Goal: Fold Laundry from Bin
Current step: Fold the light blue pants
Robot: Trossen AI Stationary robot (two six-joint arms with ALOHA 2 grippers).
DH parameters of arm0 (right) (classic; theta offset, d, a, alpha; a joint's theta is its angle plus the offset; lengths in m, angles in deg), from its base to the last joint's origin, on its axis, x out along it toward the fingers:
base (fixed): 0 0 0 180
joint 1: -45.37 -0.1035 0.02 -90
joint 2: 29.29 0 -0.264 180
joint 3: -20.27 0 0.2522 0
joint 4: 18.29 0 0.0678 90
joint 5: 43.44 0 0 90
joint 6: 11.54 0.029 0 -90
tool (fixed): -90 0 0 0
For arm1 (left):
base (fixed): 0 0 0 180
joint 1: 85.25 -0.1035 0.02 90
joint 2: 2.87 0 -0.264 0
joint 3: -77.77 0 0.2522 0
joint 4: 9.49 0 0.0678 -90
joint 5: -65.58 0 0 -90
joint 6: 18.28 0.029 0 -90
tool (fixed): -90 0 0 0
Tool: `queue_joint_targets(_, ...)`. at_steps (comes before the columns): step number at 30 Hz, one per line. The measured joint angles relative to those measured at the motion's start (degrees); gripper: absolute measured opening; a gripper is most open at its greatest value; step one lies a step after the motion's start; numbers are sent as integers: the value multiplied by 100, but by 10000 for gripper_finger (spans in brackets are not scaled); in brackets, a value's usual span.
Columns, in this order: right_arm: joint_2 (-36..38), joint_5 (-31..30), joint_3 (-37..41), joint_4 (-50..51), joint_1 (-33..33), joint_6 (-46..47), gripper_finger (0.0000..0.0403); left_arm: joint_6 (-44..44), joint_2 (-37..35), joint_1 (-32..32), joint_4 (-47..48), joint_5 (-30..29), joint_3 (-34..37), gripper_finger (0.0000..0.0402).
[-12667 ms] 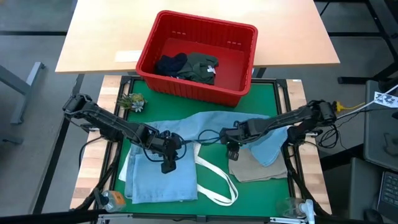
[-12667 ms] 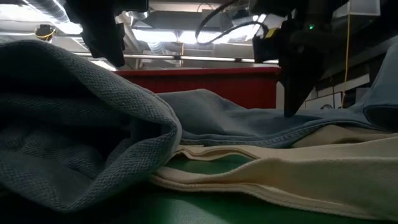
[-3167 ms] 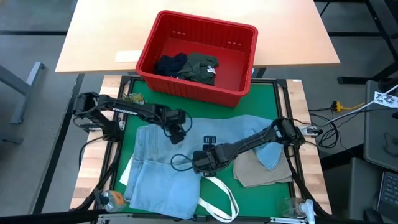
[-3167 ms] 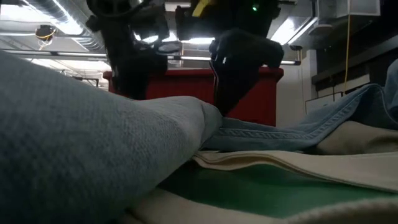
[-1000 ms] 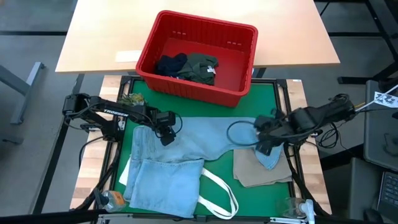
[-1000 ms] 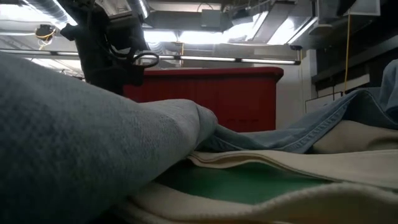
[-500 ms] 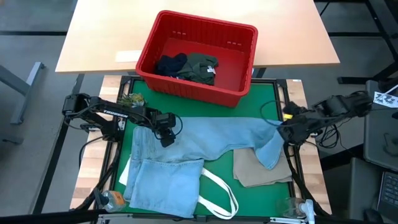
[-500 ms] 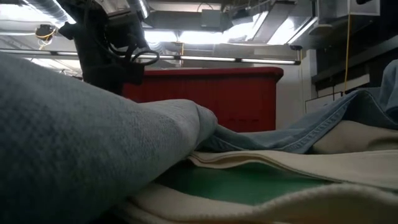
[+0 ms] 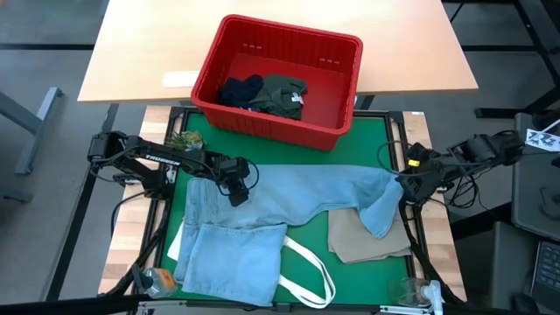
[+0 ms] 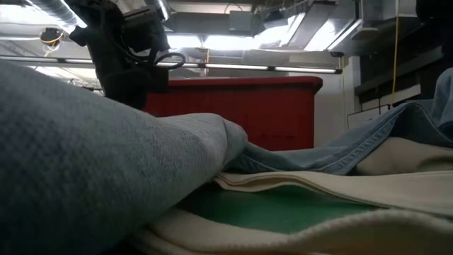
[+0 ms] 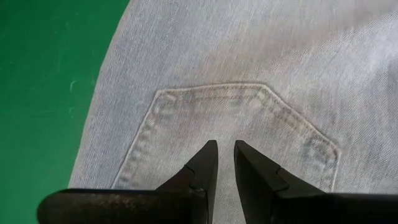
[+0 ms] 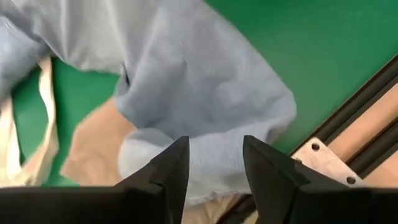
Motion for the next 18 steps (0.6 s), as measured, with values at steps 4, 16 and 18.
queue_joint_targets(4,151,62,229,-16,0,-50,152,-193,0,0,0,0,-2,50)
queue_joint_targets(16,579,-614,400,-6,0,-384,152,-286,0,0,6,0,-2,50)
queue_joint_targets(18,621,-612,399,-9,0,-507,152,-288,0,0,7,0,-2,50)
